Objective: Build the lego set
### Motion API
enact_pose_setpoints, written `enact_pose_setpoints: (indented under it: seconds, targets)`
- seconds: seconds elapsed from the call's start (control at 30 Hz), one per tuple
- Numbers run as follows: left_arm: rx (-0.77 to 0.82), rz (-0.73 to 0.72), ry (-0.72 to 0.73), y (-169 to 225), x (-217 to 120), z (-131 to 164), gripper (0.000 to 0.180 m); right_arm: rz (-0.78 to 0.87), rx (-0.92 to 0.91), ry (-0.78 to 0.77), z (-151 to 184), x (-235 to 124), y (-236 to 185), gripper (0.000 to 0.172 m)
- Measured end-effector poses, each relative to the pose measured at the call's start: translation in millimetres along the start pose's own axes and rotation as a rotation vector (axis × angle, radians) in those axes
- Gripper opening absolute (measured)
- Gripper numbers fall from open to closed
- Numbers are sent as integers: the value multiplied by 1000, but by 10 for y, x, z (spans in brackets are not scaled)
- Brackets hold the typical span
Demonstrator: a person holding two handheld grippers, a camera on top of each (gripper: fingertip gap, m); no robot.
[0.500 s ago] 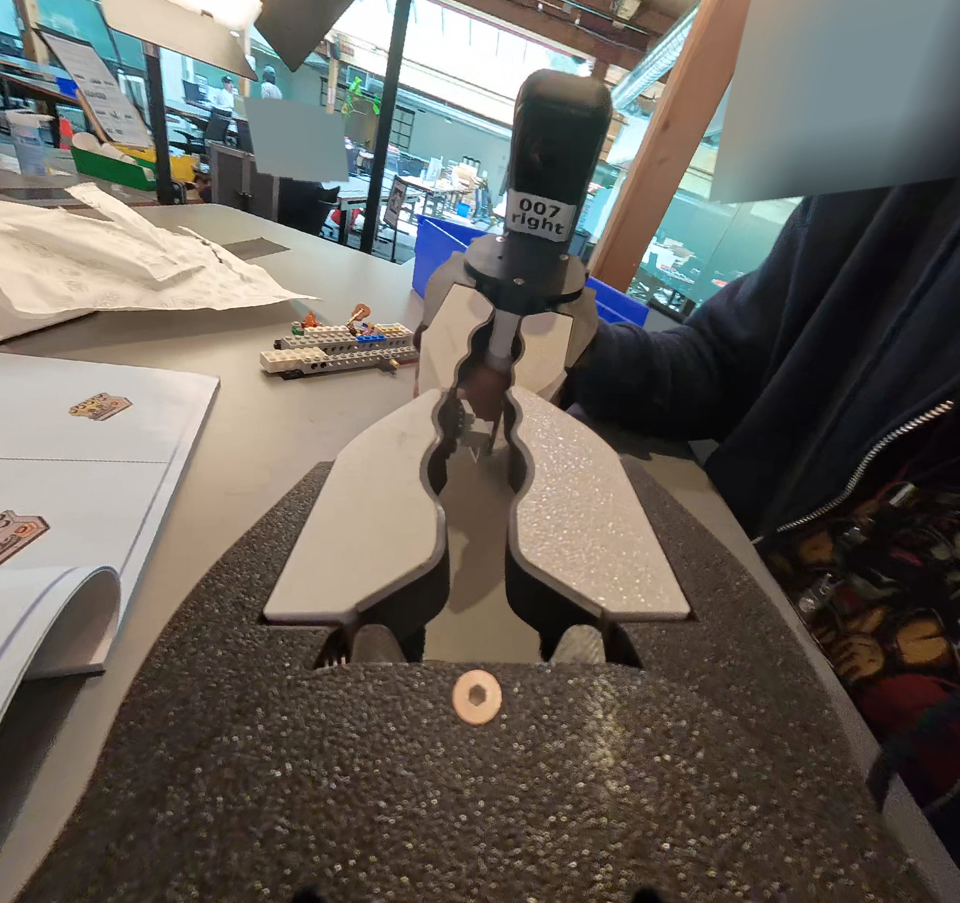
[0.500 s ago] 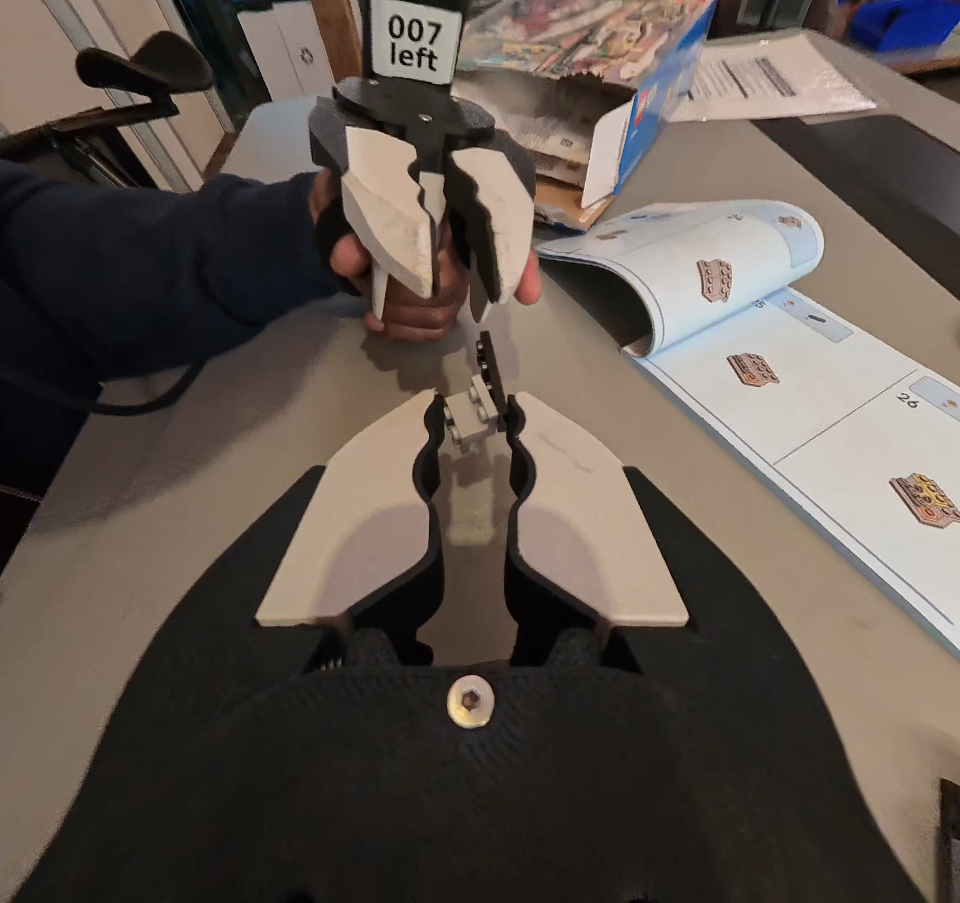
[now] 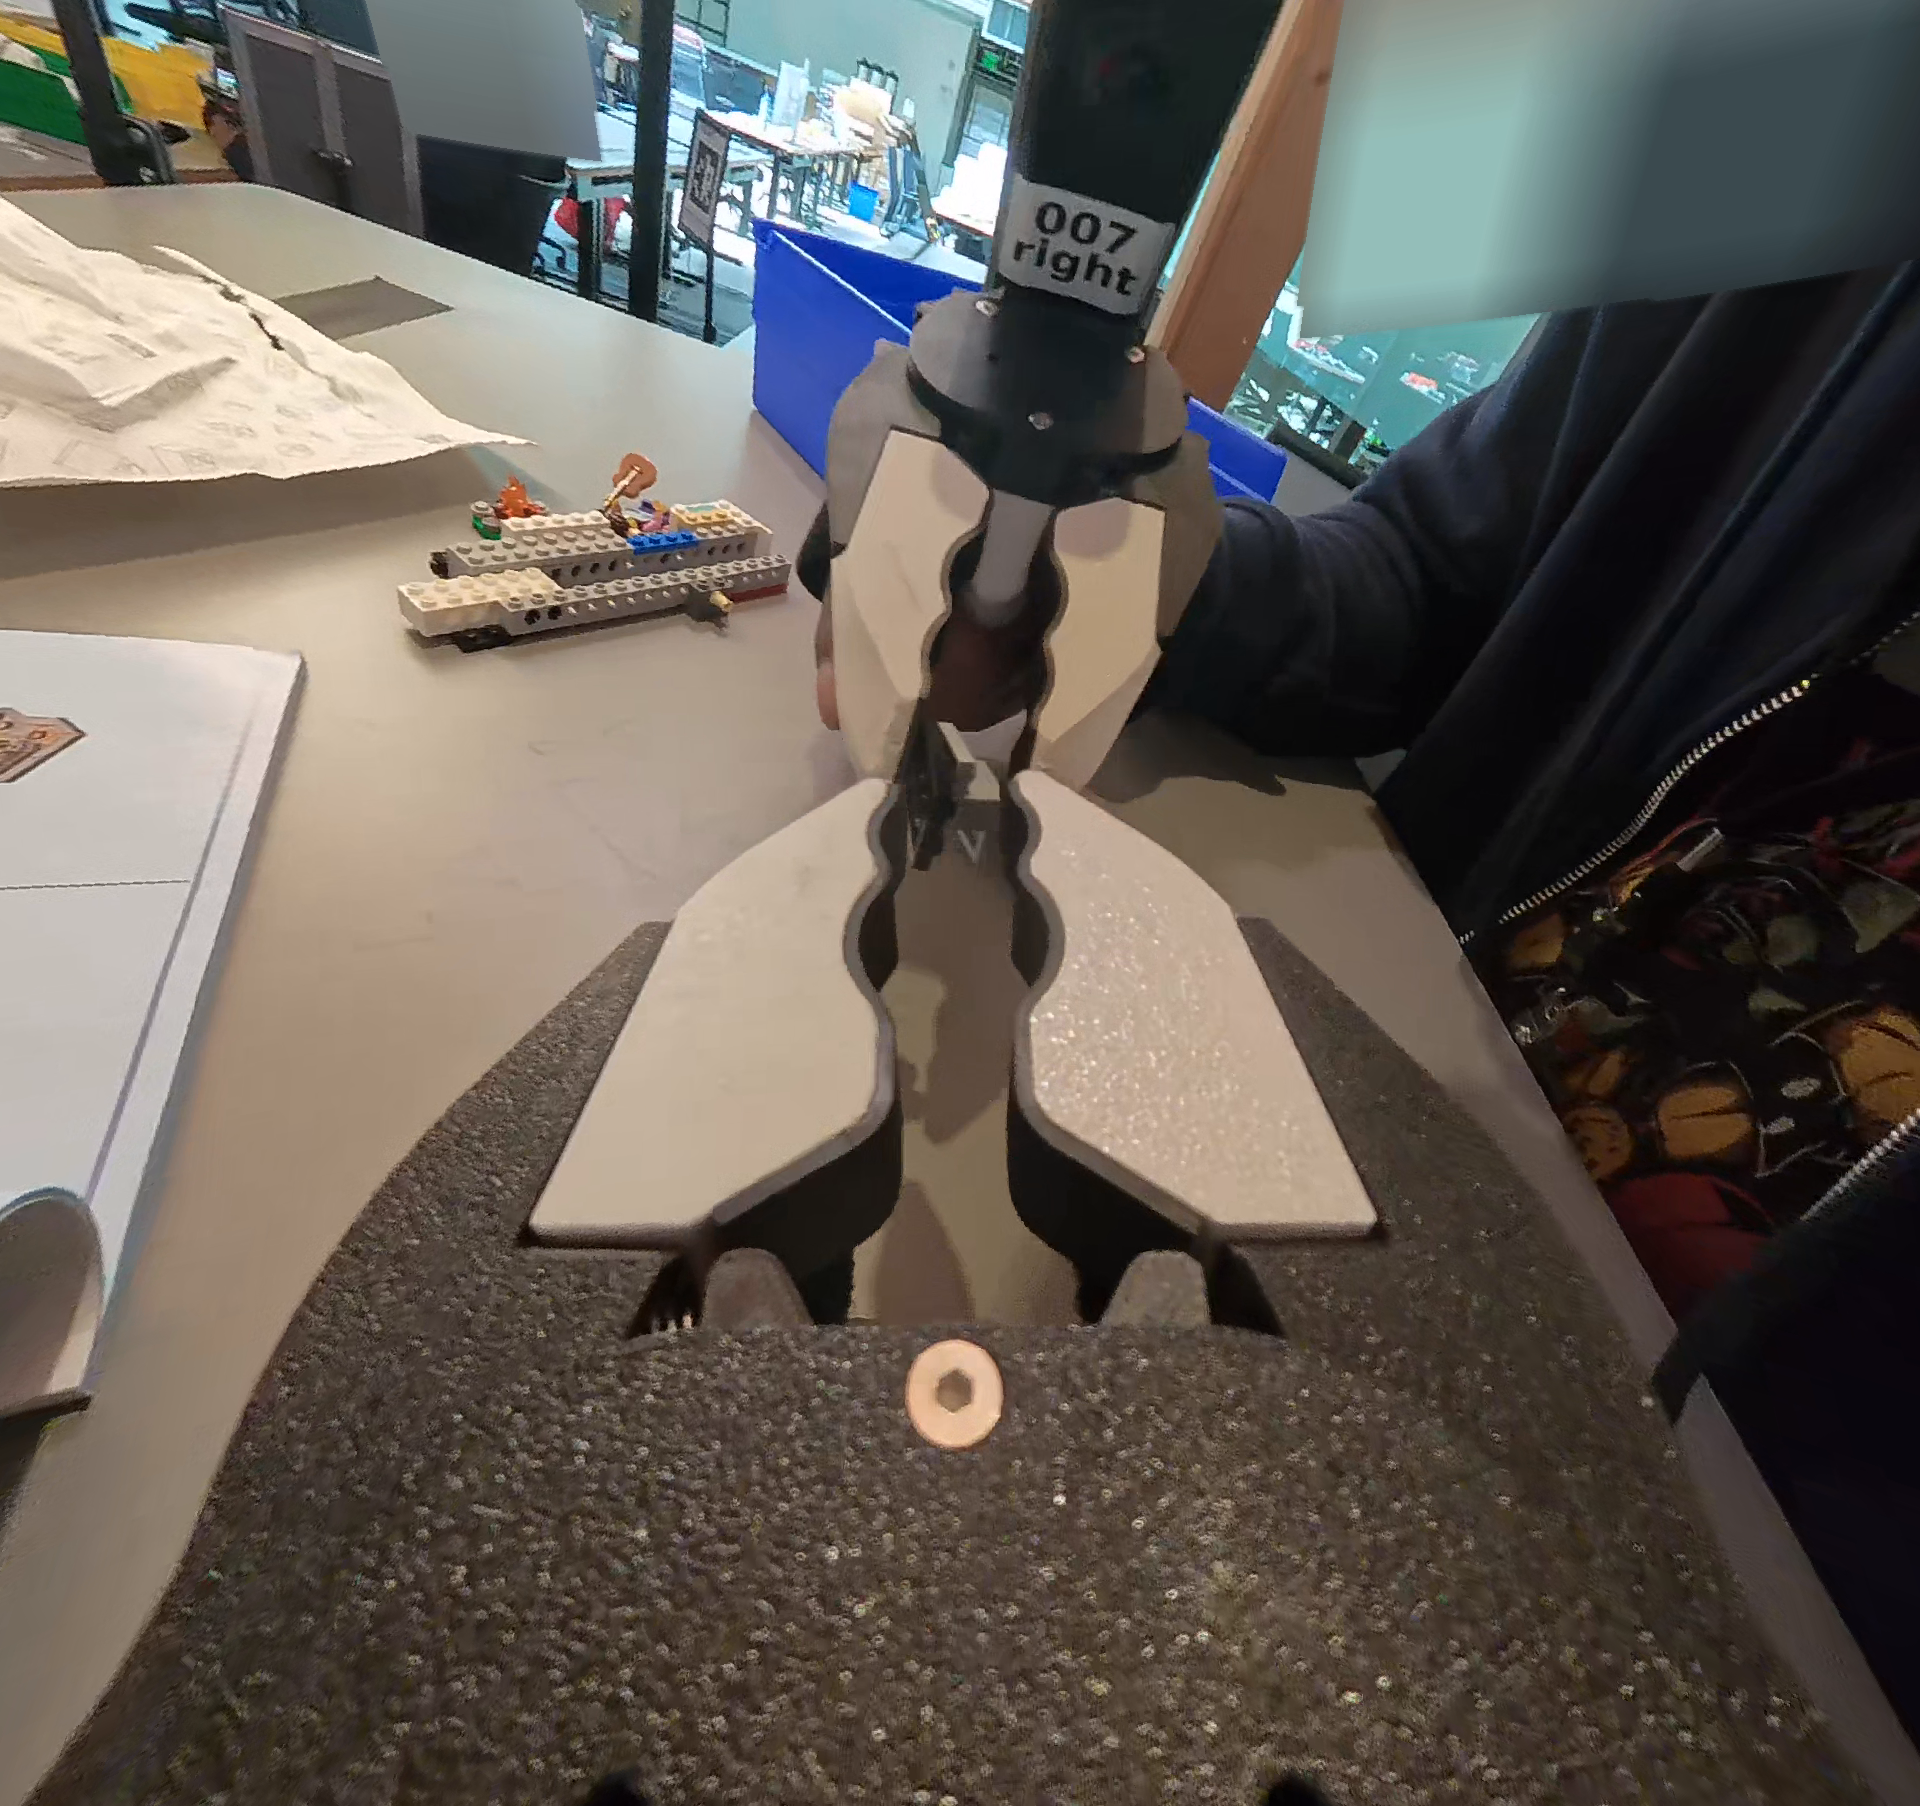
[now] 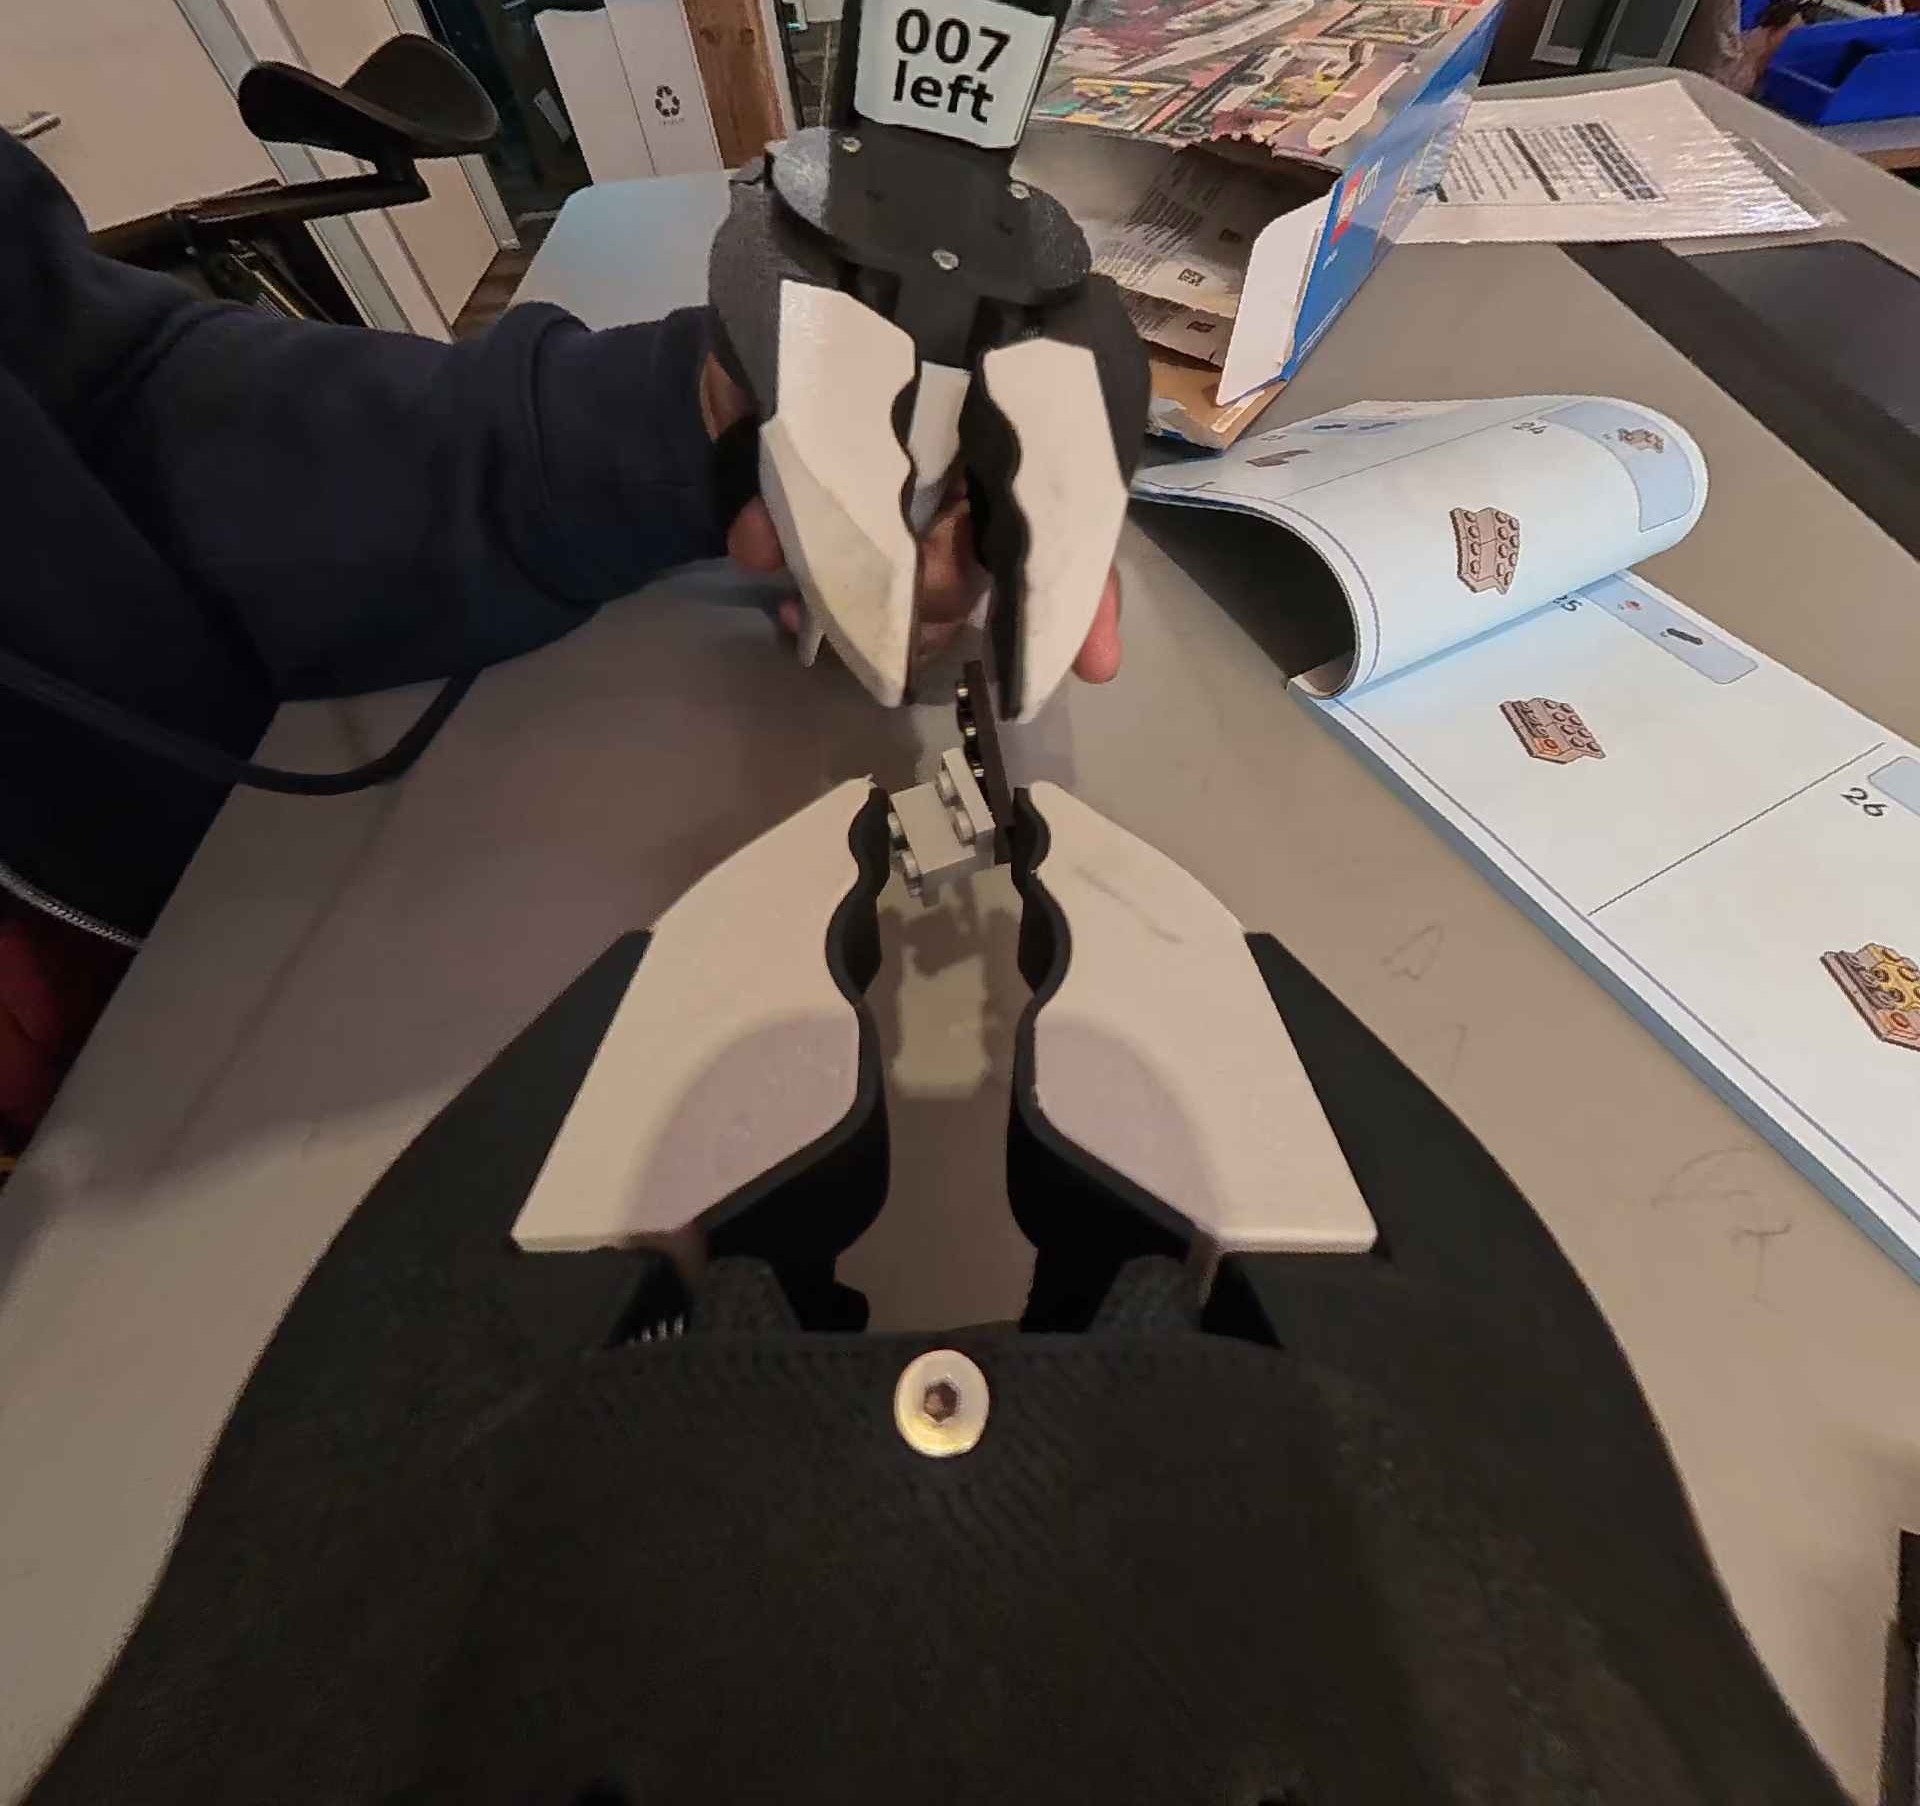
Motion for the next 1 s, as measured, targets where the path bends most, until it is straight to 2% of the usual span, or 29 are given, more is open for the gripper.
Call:
enact_pose_setpoints:
  seconds: [0.27,0.57,0.8,1.0]
  targets:
    - [38,-11,-9,48,29,5,7,-21,5,7,3,7,-8,23]
    - [41,5,-11,78,59,7,7,-51,2,-13,33,17,-17,22]
    - [52,12,-14,99,52,11,7,-119,83,2,44,23,-16,22]
    - [42,11,-6,86,43,5,10,-102,125,19,42,23,2,23]
Point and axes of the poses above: each gripper's, where its closed fingertips meet, x out along the fingers, z out of its underside, y = z × x across the jaws, the point moved 7 cm from there along -x, back along the fingers, and after that the axes turned 4 degrees about x, right-handed, at the moved point
